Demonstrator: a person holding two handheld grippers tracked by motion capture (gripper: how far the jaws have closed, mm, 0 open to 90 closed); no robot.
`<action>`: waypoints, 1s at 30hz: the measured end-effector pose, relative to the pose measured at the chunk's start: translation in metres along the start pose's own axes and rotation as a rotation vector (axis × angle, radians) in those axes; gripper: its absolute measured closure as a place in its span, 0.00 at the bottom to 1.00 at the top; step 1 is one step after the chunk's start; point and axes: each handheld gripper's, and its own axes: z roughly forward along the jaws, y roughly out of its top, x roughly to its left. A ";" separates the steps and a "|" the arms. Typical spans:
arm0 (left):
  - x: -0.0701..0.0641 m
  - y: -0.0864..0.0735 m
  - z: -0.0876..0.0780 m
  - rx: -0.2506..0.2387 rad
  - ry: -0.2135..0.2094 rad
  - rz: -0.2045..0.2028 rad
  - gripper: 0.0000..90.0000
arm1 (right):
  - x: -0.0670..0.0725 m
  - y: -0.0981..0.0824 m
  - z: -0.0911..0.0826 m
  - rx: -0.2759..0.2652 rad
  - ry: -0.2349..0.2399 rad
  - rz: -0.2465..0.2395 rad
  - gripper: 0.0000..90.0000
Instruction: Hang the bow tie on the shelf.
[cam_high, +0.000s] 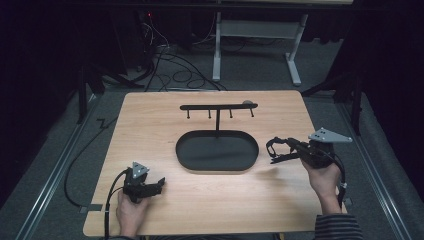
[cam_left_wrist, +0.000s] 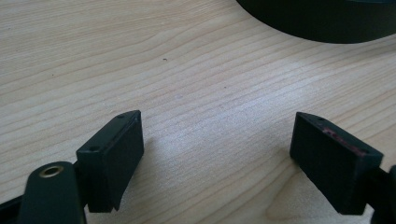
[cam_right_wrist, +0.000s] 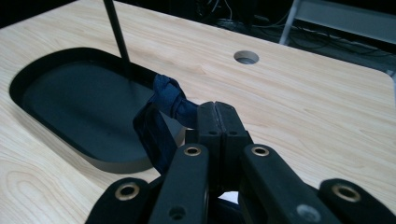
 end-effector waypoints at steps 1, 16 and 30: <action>0.000 0.000 0.000 0.000 0.000 0.000 0.20 | 0.001 0.001 0.000 0.001 0.003 0.006 1.00; 0.000 0.000 0.000 0.000 0.000 0.000 0.20 | 0.007 0.014 -0.001 -0.032 0.049 0.021 1.00; 0.000 0.000 0.000 0.000 0.000 0.000 0.20 | 0.018 0.028 0.005 -0.043 0.075 0.001 1.00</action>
